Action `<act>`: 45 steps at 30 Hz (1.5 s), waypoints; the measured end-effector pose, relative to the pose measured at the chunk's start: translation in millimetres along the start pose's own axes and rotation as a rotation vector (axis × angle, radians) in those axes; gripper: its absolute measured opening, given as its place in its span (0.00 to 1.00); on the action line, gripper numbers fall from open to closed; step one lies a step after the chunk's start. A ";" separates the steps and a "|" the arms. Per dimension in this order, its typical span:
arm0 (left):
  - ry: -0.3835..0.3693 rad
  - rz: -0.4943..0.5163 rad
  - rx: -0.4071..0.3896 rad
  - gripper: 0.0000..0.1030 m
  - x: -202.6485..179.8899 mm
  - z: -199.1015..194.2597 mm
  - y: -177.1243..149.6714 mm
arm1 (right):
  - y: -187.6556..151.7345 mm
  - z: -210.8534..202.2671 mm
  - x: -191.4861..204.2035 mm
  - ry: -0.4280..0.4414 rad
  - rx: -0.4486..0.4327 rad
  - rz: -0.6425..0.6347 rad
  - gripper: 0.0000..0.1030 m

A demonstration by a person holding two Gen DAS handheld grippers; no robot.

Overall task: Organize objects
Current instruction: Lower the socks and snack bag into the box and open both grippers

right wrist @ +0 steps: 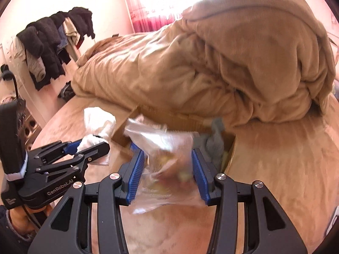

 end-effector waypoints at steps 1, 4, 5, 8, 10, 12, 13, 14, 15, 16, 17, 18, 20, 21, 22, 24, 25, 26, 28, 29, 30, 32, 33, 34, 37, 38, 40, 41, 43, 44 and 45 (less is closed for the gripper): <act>0.004 0.015 0.005 0.33 -1.2 7.0 7.9 | 7.8 5.0 -1.0 -0.004 -0.007 0.002 0.47; 0.026 0.046 0.042 0.34 -0.3 37.9 19.8 | 21.0 26.5 -5.4 -0.023 0.003 0.012 0.47; 0.030 0.047 0.056 0.34 0.7 48.1 20.0 | 23.1 35.7 -6.9 -0.025 0.012 0.018 0.47; 0.019 0.026 0.095 0.34 6.7 76.0 15.9 | 22.4 59.9 -12.7 -0.041 0.036 0.030 0.47; 0.016 0.018 0.119 0.34 10.0 90.5 10.1 | 18.5 75.6 -17.5 -0.048 0.057 0.038 0.47; 0.006 0.013 0.144 0.35 12.0 104.0 3.1 | 13.0 84.5 -21.3 -0.051 0.072 0.043 0.47; -0.004 0.008 0.153 0.37 12.8 109.1 -0.5 | 9.7 88.8 -23.3 -0.055 0.079 0.047 0.47; -0.017 0.001 0.166 0.37 13.6 114.6 -3.5 | 6.4 92.6 -25.8 -0.056 0.088 0.052 0.47; -0.022 0.001 0.173 0.37 13.5 117.8 -5.4 | 3.7 95.7 -27.6 -0.056 0.095 0.057 0.47; -0.021 0.005 0.177 0.40 12.8 120.3 -7.0 | 0.2 98.9 -30.0 -0.056 0.103 0.061 0.47; -0.016 0.018 0.182 0.41 10.5 121.8 -8.5 | -1.9 99.8 -31.0 -0.054 0.105 0.063 0.47; -0.009 0.027 0.185 0.43 8.3 122.2 -9.0 | -4.0 99.4 -32.1 -0.050 0.099 0.065 0.47; 0.003 0.055 0.208 0.64 1.5 123.1 -8.2 | -5.0 95.4 -32.7 -0.054 0.082 0.070 0.47; 0.017 0.064 0.215 0.69 -0.6 122.7 -8.7 | -5.2 93.1 -33.4 -0.059 0.073 0.073 0.47; 0.035 0.068 0.215 0.80 -3.0 121.6 -8.8 | -4.8 89.9 -34.3 -0.064 0.064 0.077 0.48; 0.065 0.064 0.220 0.93 -3.5 120.5 -8.4 | -3.8 85.1 -34.7 -0.060 0.054 0.084 0.51; 0.082 0.055 0.213 0.95 -3.1 118.4 -7.7 | -3.8 82.1 -34.2 -0.057 0.051 0.086 0.52; 0.102 0.035 0.212 0.95 -1.1 115.4 -6.6 | -4.0 78.6 -33.1 -0.055 0.049 0.086 0.52; 0.107 -0.014 0.218 0.95 4.3 109.6 -3.0 | -4.9 71.1 -29.0 -0.052 0.044 0.076 0.52; 0.104 -0.043 0.208 0.95 7.9 103.3 -0.2 | -5.5 68.2 -27.5 -0.054 0.043 0.071 0.52; 0.111 -0.053 0.196 0.95 9.6 97.7 1.8 | -6.4 63.7 -25.8 -0.055 0.040 0.067 0.52; 0.128 -0.036 0.165 0.95 7.9 82.3 6.8 | -6.6 57.7 -23.6 -0.055 0.034 0.068 0.52; 0.132 -0.023 0.157 0.95 6.4 75.8 8.9 | -6.7 54.0 -23.4 -0.055 0.030 0.070 0.52; 0.135 -0.007 0.147 0.95 2.9 68.1 10.2 | -7.0 48.8 -22.8 -0.056 0.025 0.073 0.52; 0.143 0.036 0.122 0.95 -6.5 42.0 8.2 | -6.7 30.0 -18.9 -0.058 0.001 0.080 0.52; 0.144 0.044 0.114 0.95 -8.7 32.5 5.8 | -7.5 23.5 -17.3 -0.059 -0.005 0.081 0.52; 0.140 0.046 0.101 0.95 -9.7 15.1 1.7 | -10.3 9.1 -11.6 -0.062 -0.018 0.079 0.53; 0.136 0.043 0.095 0.95 -10.2 6.1 -1.7 | -12.2 3.4 -9.2 -0.065 -0.021 0.075 0.53; 0.133 0.047 0.090 0.95 -10.5 -5.9 -8.1 | -18.1 -9.2 -3.5 -0.078 -0.028 0.065 0.54; 0.136 0.049 0.085 0.95 -8.3 -15.6 -13.3 | -22.2 -16.2 -0.9 -0.089 -0.033 0.061 0.57; 0.140 0.048 0.079 0.95 -7.0 -22.1 -17.1 | -25.5 -21.3 0.8 -0.096 -0.037 0.059 0.60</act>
Point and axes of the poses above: each gripper's, at about its wrist camera, not at the fingertips, and z roughly the way its jaws point, x to its left, y to its top, the point moved 1 cm from there along z, roughly the way its jaws point, and after that the axes turned 2 degrees about y, right-handed, at the moved point
